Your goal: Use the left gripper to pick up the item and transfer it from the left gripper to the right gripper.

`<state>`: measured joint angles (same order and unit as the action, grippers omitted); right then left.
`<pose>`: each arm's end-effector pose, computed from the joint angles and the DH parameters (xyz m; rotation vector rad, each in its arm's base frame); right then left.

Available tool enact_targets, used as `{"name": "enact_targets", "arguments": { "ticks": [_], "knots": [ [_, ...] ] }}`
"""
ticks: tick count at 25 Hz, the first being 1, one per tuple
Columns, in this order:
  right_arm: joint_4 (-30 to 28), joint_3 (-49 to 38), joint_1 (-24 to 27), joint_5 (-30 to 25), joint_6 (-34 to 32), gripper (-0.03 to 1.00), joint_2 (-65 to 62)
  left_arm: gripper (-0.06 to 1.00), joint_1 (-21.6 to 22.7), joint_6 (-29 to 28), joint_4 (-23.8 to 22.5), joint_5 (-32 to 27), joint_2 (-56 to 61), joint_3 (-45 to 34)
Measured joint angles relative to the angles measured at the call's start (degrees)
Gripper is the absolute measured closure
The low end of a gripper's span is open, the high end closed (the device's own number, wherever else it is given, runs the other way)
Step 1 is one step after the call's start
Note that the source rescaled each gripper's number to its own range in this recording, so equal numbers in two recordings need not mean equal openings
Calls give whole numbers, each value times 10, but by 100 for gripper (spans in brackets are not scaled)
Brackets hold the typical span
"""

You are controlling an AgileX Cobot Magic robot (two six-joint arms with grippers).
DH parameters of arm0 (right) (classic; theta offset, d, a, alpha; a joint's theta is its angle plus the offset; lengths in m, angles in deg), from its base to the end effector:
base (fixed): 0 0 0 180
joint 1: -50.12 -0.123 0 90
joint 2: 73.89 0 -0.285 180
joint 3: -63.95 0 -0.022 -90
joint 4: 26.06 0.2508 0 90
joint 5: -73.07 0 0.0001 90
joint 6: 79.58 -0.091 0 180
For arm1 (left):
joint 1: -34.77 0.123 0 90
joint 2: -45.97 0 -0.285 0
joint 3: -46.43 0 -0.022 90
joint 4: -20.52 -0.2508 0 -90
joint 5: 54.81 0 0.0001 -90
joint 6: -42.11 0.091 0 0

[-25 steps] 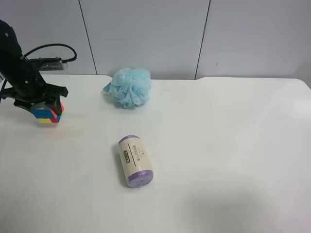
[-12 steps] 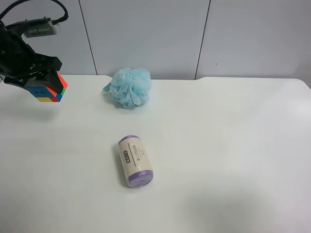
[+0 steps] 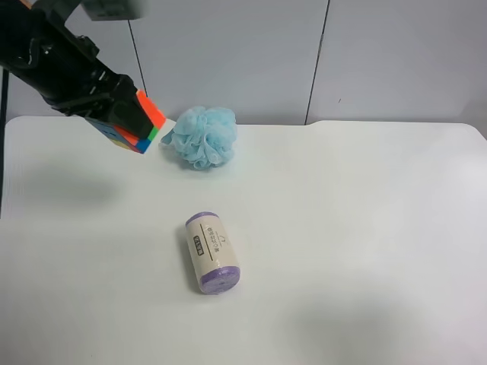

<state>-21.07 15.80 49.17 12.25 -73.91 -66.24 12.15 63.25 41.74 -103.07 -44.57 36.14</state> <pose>-0.0064 0.0068 0.2795 -0.1219 2.0291 0.0522 0.2681 -0.1384 0.3089 0.7514 2.4639 -0.4563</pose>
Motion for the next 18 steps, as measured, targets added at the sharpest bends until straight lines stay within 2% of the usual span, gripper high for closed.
{"name": "enact_targets", "arguments": {
  "ticks": [6, 7, 11, 14, 18],
  "knots": [
    [0, 0, 0, 0, 0, -3, 0, 94, -78, 99, 81, 7, 0, 0],
    [0, 0, 0, 0, 0, -3, 0, 94, -78, 99, 81, 7, 0, 0],
    [0, 0, 0, 0, 0, -3, 0, 94, -120, 176, 140, 9, 0, 0],
    [0, 0, 0, 0, 0, -3, 0, 94, -139, 237, 191, 9, 0, 0],
    [0, 0, 0, 0, 0, -3, 0, 94, -144, 314, 252, -5, 0, 0]
  ]
}}
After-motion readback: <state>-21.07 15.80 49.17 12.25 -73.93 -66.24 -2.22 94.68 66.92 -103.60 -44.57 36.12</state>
